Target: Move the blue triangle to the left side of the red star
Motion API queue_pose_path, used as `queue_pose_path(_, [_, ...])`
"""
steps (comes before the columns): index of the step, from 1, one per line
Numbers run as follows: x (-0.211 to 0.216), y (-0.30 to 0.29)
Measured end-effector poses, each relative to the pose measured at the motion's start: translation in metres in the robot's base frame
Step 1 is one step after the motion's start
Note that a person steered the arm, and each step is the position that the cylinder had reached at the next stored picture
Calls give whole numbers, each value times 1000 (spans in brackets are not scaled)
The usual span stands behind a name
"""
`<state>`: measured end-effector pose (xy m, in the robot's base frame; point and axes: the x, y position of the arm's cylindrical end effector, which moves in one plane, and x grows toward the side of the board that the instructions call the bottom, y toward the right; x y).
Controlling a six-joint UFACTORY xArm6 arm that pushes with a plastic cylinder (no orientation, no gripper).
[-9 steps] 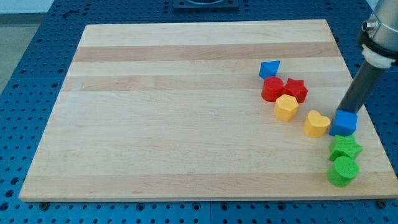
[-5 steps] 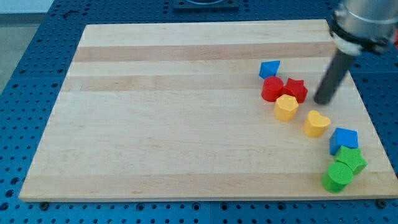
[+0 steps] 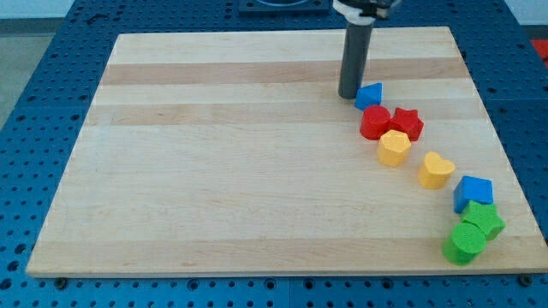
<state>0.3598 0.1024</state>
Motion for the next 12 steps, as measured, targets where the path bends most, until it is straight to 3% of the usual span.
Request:
queue_pose_path(2, [18,-16])
queue_pose_path(3, [-12,-18])
queue_pose_path(4, [-16,-18])
queue_pose_path(6, [-20,22])
queue_pose_path(8, [-17,24])
queue_pose_path(12, [142,24])
